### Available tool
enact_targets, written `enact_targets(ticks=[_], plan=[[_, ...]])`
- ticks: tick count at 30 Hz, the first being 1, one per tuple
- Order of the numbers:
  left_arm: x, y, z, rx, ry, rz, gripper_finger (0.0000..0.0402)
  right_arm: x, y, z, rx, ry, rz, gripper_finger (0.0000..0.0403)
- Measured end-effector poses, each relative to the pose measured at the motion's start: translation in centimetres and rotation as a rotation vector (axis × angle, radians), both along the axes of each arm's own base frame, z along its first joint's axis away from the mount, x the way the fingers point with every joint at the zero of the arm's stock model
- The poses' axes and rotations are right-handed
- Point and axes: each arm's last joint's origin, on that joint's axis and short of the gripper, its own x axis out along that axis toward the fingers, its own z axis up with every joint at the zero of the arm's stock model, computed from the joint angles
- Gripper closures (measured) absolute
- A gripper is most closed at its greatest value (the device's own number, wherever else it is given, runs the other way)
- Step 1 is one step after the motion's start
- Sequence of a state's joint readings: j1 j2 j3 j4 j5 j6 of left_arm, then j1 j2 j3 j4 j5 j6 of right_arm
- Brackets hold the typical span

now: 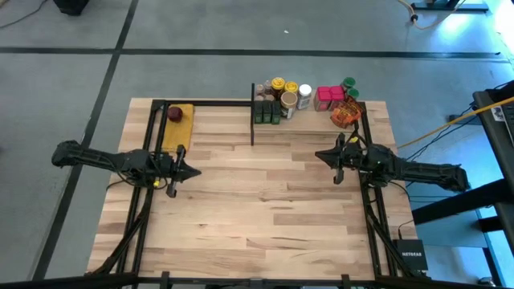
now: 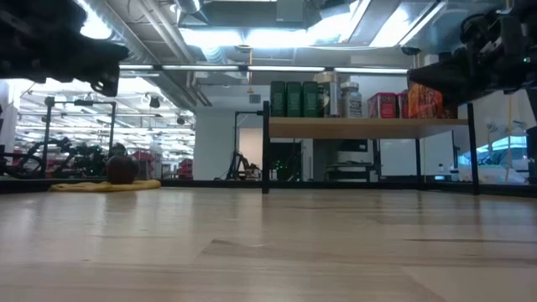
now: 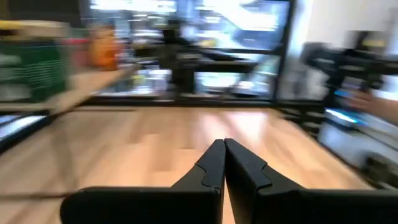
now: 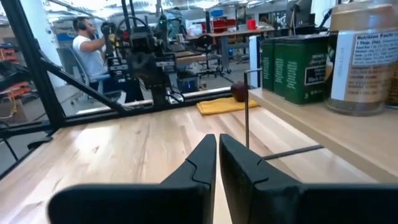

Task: Shelf spices
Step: Return to Home Position

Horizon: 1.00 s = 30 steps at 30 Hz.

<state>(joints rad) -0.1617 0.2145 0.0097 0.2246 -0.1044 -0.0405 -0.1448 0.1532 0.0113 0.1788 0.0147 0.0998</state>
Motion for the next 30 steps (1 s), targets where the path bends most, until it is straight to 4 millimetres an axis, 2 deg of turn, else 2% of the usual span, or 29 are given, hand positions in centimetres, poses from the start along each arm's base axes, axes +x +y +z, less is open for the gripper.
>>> enact_targets(ticks=[3, 10, 13, 20, 30], plan=[[-0.1, 0.1, 0.0, 0.024, -0.01, -0.071, 0.04, 0.0, 0.0, -0.1, 0.001, 0.014, -0.001, 0.0377], [-1.0, 1.5, -0.4, 0.001, 0.02, 0.065, 0.04, 0.0, 0.0, -0.6, 0.007, 0.055, -0.001, 0.0377], [-1.3, 1.8, 0.0, 0.0, -0.023, 0.097, 0.04, 0.0, 0.0, -0.7, 0.008, 0.065, -0.002, 0.0377], [-1.3, 2.0, -0.1, 0.034, -0.021, 0.119, 0.04, -0.4, 0.0, 0.0, -0.004, -0.008, -0.007, 0.0377], [-1.3, 2.2, -0.2, 0.075, -0.003, 0.174, 0.04, -1.0, 0.1, -0.2, -0.018, 0.001, -0.017, 0.0377]])
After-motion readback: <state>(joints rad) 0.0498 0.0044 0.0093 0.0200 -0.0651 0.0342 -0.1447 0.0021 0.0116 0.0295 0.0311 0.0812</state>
